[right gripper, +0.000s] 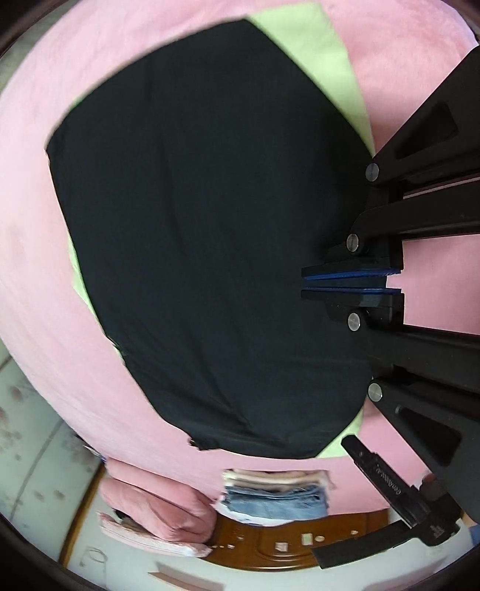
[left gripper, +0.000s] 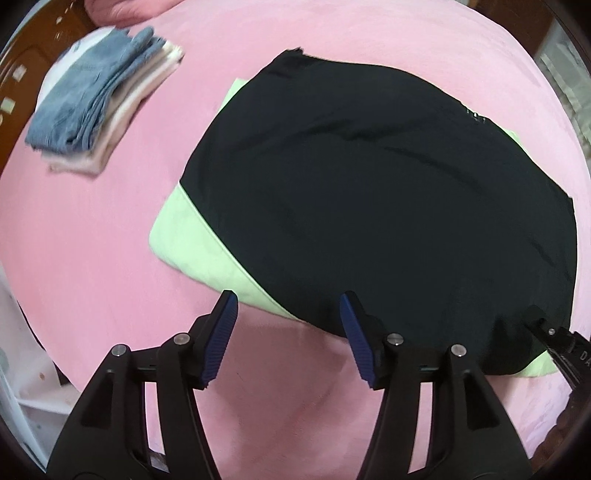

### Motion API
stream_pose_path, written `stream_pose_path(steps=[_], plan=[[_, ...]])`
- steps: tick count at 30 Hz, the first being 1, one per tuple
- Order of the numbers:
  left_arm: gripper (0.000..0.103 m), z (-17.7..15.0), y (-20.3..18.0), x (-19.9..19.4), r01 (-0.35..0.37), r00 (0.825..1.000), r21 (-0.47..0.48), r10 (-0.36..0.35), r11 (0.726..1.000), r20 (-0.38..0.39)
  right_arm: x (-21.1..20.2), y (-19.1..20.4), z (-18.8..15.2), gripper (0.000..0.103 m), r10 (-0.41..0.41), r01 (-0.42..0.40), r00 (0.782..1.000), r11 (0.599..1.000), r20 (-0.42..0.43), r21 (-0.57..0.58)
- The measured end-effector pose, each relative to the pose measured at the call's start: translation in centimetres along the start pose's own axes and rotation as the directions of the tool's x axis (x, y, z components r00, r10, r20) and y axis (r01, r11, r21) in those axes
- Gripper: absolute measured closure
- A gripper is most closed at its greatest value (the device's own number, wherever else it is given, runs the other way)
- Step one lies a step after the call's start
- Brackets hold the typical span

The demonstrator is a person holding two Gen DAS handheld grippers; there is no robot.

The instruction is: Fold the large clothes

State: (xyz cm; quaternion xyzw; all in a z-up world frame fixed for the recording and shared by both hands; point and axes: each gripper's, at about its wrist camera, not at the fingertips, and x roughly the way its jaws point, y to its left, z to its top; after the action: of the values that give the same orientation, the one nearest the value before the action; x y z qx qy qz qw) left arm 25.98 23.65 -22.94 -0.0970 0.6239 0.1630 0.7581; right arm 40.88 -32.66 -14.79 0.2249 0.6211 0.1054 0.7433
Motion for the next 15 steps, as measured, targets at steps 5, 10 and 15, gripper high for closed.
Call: stream_pose_path(steps=[5, 10, 15], plan=[[0.043, -0.5, 0.4, 0.7, 0.005, 1.000, -0.044, -0.006, 0.999, -0.027, 2.9, 3.7, 0.9, 0.099, 0.021, -0.024, 0.999, 0.998, -0.048, -0.060], [0.043, -0.8, 1.3, 1.9, 0.049, 0.995, -0.104, -0.057, 0.993, -0.077, 5.6, 5.2, 2.3, 0.098, 0.007, -0.012, 0.997, 0.998, -0.076, -0.068], [0.042, -1.0, 2.5, 3.0, 0.065, 0.990, -0.131, -0.080, 0.989, -0.116, 8.1, 6.9, 4.5, 0.098, -0.037, 0.032, 0.994, 0.998, -0.105, -0.052]])
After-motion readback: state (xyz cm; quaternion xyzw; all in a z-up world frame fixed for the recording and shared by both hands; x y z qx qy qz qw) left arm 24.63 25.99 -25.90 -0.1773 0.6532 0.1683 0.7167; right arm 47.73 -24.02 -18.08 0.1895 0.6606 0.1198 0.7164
